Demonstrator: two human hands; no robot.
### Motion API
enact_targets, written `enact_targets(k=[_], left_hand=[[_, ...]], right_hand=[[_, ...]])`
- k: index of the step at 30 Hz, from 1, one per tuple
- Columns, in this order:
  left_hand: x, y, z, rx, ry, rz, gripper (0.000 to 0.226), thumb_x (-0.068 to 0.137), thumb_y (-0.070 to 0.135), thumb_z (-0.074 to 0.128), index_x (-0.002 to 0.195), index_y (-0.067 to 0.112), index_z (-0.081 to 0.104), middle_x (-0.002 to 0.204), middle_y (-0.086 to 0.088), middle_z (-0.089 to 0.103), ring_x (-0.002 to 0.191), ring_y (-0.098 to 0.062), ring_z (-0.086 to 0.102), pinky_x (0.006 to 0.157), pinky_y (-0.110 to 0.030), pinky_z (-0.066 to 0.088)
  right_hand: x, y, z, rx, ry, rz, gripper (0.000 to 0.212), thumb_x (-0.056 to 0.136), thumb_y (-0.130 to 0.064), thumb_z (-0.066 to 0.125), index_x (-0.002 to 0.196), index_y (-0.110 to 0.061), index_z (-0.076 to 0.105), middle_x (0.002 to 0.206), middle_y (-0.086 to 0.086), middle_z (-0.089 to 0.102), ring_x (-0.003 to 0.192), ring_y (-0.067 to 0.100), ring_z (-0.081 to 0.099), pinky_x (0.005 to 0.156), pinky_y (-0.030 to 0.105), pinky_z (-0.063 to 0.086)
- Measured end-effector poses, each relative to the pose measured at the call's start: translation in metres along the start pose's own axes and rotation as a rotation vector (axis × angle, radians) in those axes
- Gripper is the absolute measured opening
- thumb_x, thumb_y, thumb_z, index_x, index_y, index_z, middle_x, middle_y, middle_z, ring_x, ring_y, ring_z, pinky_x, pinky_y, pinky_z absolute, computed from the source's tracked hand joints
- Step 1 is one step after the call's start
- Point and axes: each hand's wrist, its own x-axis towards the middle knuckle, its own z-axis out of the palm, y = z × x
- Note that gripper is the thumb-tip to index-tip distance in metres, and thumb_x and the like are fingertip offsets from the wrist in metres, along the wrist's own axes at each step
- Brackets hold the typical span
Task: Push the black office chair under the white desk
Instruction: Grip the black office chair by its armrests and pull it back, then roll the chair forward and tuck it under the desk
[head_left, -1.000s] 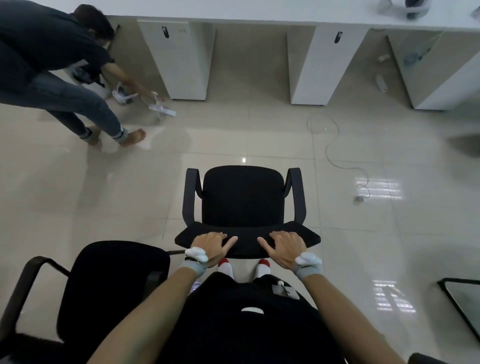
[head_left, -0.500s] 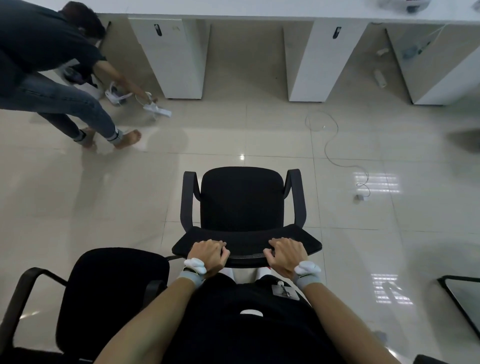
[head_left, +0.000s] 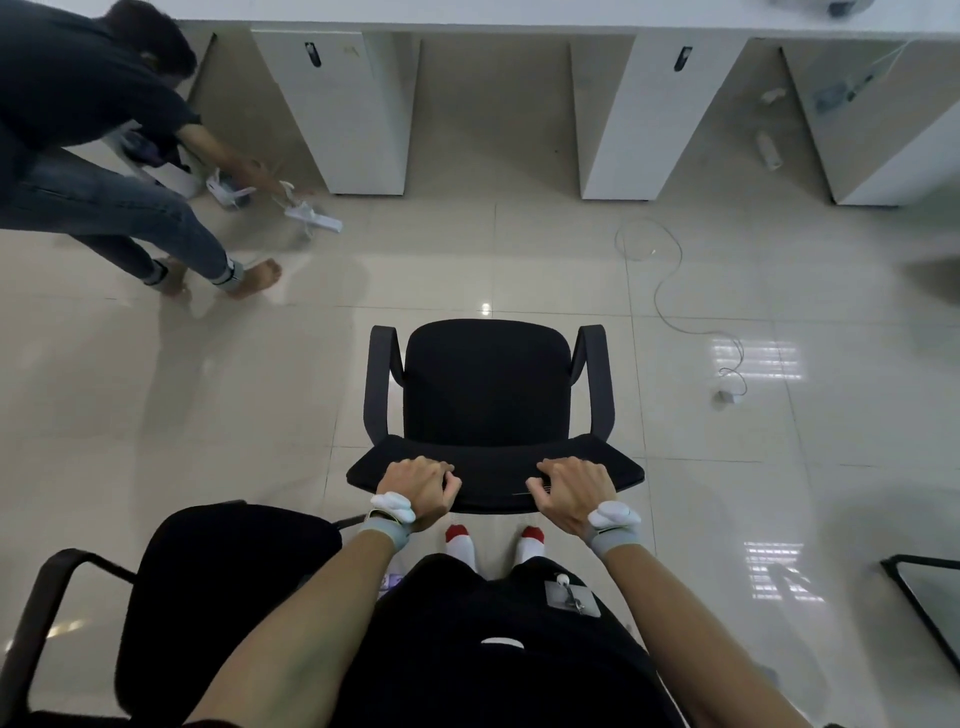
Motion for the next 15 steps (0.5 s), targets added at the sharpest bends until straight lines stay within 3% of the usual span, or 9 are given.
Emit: enact_targets(k=[9, 15], left_hand=[[0.050, -0.014, -0.029, 0.004, 0.035, 0.016, 0.048, 0.108, 0.039, 0.039, 0.138, 0.023, 0.074, 0.124, -0.003, 0.079, 0.106, -0.026, 0.075, 0.086, -0.032, 0.054], [0.084, -0.023, -0.047, 0.019, 0.059, 0.028, 0.049, 0.108, 0.039, 0.038, 0.134, 0.022, 0.075, 0.119, -0.004, 0.080, 0.102, -0.025, 0.075, 0.081, -0.030, 0.052]], right_hand=[[0.050, -0.001, -0.029, 0.006, 0.029, 0.017, 0.046, 0.104, -0.045, 0.042, 0.092, -0.016, 0.076, 0.094, 0.003, 0.080, 0.085, 0.028, 0.073, 0.076, 0.037, 0.055], [0.085, -0.004, -0.046, -0.004, 0.036, 0.040, 0.048, 0.105, -0.047, 0.042, 0.108, -0.020, 0.082, 0.103, 0.003, 0.083, 0.093, 0.029, 0.076, 0.084, 0.040, 0.060]])
